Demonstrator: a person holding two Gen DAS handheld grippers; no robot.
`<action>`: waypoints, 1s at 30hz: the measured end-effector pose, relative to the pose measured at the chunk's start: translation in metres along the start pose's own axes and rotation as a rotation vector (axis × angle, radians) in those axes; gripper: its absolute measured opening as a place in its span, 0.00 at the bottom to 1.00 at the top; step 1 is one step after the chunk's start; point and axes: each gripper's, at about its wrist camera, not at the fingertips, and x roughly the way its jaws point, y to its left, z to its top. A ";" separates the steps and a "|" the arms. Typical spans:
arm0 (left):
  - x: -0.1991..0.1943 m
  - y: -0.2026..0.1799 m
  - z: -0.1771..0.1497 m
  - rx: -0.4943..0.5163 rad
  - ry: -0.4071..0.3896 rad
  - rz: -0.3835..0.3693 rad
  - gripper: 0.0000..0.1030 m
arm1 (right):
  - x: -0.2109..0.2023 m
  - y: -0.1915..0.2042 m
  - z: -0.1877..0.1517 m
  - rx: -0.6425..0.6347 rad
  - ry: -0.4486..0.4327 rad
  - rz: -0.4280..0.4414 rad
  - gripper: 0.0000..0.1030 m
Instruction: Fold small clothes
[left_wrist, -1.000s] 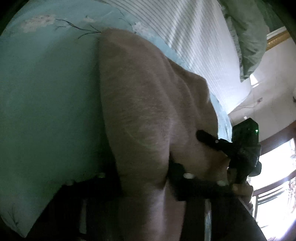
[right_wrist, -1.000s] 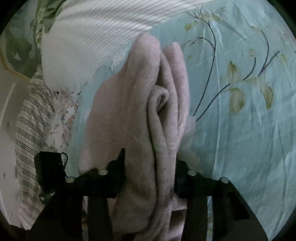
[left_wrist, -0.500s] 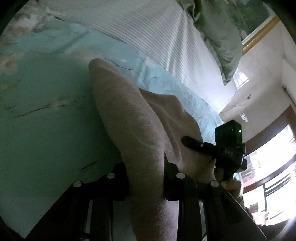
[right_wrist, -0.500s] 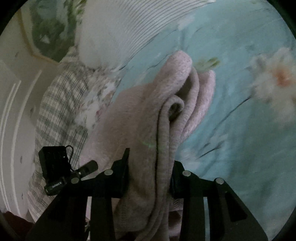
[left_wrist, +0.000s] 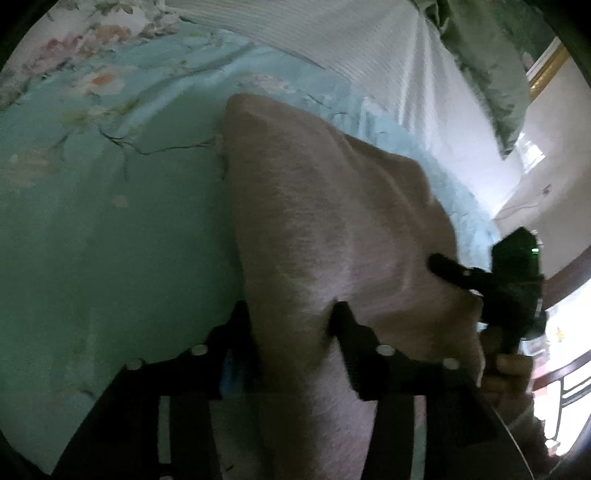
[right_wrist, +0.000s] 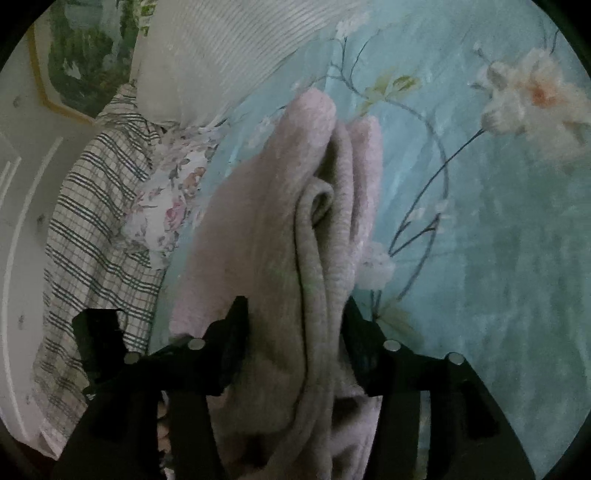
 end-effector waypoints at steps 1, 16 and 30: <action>-0.004 -0.002 0.000 -0.004 -0.009 0.008 0.53 | -0.007 0.001 0.000 -0.010 -0.021 -0.019 0.54; -0.054 -0.044 -0.029 0.162 -0.126 -0.073 0.42 | -0.001 0.043 0.049 -0.179 -0.104 -0.076 0.12; -0.052 -0.049 -0.061 0.239 -0.044 -0.017 0.38 | -0.060 0.062 -0.035 -0.232 0.004 -0.024 0.18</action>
